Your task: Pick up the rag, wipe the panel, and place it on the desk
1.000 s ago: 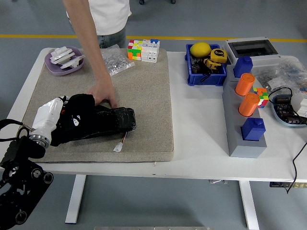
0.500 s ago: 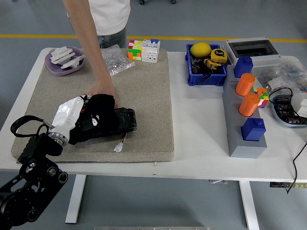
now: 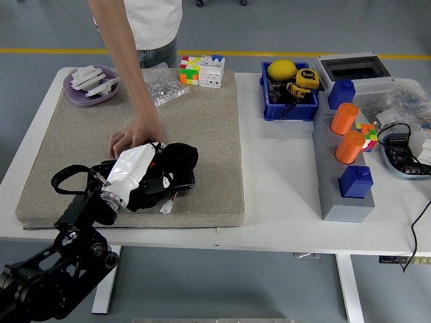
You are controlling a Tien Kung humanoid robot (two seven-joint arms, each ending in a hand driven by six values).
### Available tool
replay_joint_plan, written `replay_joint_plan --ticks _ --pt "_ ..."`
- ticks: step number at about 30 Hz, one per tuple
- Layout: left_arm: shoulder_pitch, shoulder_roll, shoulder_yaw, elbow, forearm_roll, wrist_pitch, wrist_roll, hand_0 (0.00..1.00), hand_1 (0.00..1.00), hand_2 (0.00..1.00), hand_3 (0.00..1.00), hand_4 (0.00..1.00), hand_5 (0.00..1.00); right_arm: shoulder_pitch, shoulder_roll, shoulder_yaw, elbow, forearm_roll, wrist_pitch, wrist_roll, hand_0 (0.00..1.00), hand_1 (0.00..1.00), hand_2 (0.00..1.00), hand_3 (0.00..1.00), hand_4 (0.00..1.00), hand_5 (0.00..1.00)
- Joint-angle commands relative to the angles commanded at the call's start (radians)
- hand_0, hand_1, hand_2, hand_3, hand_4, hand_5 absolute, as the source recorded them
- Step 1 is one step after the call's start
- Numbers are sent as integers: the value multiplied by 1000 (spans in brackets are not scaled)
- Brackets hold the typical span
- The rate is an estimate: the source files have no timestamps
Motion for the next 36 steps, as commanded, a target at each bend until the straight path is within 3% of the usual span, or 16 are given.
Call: replay_joint_plan --ticks 6,12,36 --pt "-12 -4 53 -15 -7 -1 5 268 246 520 502 119 2 2 -1 -6 0 7 -1 -1 718 608 604 577 998 448" --pt "-14 -8 53 -10 -5 -1 8 267 248 522 505 128 2 3 -1 0 0 0 1 0 718 608 604 577 998 449" --pt "44 -7 -155 25 13 -5 7 298 267 521 504 127 2 0 -2 5 0 -6 4 1 718 608 604 577 998 449"
